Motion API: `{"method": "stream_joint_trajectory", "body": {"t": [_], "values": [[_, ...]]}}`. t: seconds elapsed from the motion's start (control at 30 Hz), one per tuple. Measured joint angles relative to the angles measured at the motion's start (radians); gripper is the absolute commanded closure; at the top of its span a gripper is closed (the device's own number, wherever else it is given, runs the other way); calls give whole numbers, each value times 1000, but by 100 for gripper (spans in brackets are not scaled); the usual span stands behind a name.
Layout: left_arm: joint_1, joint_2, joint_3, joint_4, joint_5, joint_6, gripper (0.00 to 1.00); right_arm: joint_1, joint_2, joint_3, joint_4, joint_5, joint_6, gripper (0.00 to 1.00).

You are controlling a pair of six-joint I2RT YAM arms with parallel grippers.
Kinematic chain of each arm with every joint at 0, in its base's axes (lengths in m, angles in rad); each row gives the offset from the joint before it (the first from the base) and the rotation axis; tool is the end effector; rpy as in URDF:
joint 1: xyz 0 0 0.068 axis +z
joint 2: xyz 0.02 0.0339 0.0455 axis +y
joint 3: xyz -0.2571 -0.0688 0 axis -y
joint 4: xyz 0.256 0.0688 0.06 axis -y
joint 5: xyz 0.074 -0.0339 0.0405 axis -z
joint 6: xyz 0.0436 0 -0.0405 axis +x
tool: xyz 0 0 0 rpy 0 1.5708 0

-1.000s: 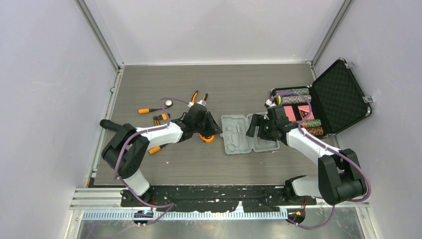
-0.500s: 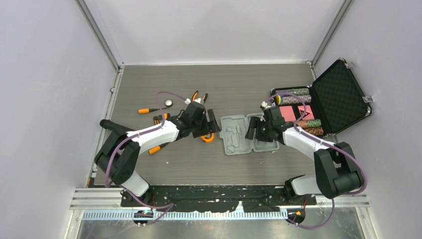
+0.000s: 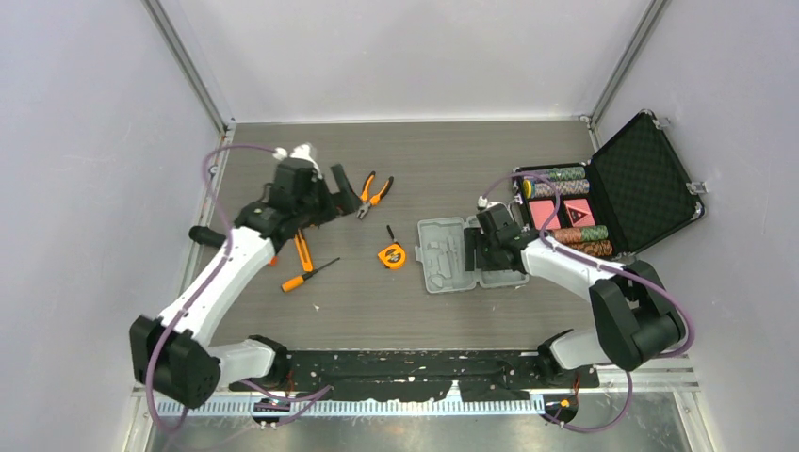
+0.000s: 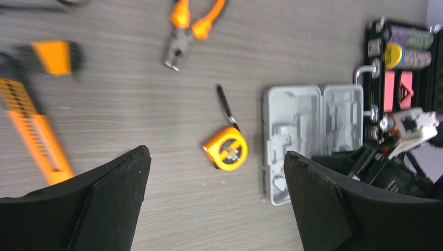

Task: Pack the tool kit
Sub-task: Move the toolbox to the center of the board.

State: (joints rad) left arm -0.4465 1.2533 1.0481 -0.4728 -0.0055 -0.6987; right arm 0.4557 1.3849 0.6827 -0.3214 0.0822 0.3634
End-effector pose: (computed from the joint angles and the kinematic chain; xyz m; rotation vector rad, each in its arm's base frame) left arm 0.2654 -0.1268 0.2906 -0.2949 2.3018 -0.5964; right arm 0.2420 0.1146 0.1463 -0.0900 2.5998 0.1926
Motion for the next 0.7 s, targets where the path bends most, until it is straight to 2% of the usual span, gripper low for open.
{"method": "stream_joint_trajectory", "body": {"t": [0.17, 0.23, 0.43, 0.7], "values": [[173, -150, 79, -113, -12, 114, 0, 44, 37, 23, -3, 40, -2, 34], [212, -235, 86, -130, -64, 170, 0, 57, 51, 32, -3, 58, -2, 38], [220, -336, 24, -137, -219, 260, 0, 116, 76, 52, -19, 91, 11, 41], [220, -331, 4, -169, -291, 319, 0, 211, 111, 97, -63, 100, 55, 46]]}}
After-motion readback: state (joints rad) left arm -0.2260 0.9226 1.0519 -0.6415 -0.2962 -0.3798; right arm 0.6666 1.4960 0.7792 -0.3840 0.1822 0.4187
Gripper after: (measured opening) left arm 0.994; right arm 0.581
